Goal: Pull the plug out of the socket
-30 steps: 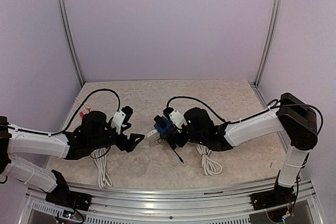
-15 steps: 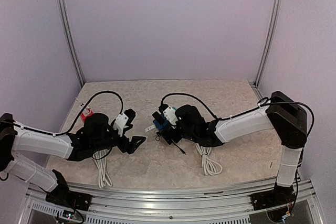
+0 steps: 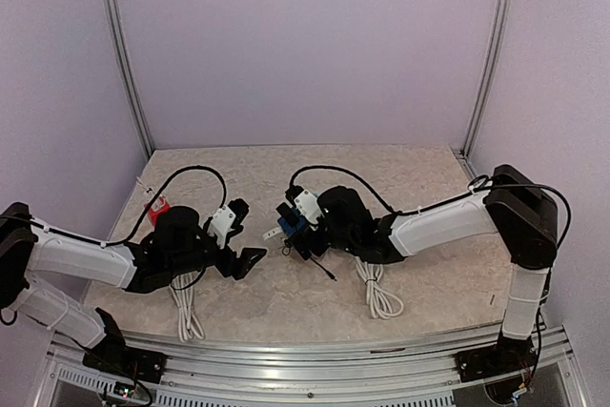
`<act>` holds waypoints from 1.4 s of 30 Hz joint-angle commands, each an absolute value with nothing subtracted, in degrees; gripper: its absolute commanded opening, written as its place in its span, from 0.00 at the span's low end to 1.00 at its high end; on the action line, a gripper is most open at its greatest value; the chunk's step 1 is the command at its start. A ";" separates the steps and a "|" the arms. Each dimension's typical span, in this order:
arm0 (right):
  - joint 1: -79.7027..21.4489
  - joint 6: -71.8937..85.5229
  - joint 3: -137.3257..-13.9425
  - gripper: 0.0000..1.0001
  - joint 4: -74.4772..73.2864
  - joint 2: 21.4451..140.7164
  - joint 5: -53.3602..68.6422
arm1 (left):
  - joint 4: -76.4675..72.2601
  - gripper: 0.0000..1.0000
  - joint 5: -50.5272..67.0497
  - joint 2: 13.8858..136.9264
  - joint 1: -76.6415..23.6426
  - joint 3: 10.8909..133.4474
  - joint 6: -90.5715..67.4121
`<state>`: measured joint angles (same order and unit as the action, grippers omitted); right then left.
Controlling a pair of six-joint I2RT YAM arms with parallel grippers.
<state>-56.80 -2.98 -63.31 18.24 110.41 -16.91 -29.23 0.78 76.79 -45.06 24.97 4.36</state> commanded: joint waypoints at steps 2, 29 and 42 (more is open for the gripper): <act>-56.79 -3.06 -65.06 1.00 18.15 110.22 -14.83 | -30.83 0.88 0.20 77.34 -45.07 25.17 4.96; -56.10 -4.62 -68.96 0.80 16.54 116.96 -20.85 | -31.98 0.81 -0.66 83.58 -44.46 28.39 9.05; -53.63 -3.88 -61.30 0.53 22.61 110.07 -12.33 | -34.44 0.69 4.48 88.40 -44.30 31.44 14.58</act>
